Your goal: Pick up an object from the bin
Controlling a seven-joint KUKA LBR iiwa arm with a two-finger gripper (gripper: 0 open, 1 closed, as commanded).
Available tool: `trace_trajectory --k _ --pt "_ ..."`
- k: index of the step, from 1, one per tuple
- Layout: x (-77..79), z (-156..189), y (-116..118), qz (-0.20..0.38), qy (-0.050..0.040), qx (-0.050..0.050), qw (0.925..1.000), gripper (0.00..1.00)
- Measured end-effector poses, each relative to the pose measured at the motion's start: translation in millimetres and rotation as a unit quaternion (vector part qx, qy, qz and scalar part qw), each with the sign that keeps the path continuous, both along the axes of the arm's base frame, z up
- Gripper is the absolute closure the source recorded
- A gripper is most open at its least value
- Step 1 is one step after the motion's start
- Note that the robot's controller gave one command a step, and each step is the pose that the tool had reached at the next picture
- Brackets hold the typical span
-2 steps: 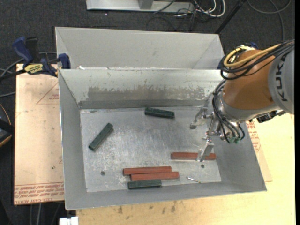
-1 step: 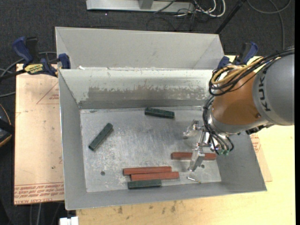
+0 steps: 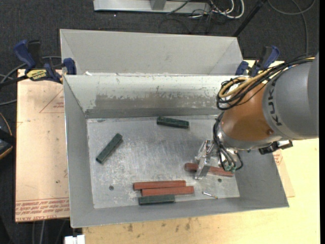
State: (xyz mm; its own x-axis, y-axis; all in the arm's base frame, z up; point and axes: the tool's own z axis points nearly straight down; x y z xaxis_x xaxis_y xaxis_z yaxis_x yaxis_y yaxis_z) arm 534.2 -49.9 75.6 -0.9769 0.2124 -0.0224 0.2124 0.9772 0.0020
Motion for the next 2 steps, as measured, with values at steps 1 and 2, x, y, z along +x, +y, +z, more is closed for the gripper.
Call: trace_trajectory --k 1,2 --pt "0.0 0.0 0.0 0.0 0.0 0.0 1.0 1.0" --pt "-1.7 4.1 0.3 0.0 0.0038 0.001 1.0 1.0"
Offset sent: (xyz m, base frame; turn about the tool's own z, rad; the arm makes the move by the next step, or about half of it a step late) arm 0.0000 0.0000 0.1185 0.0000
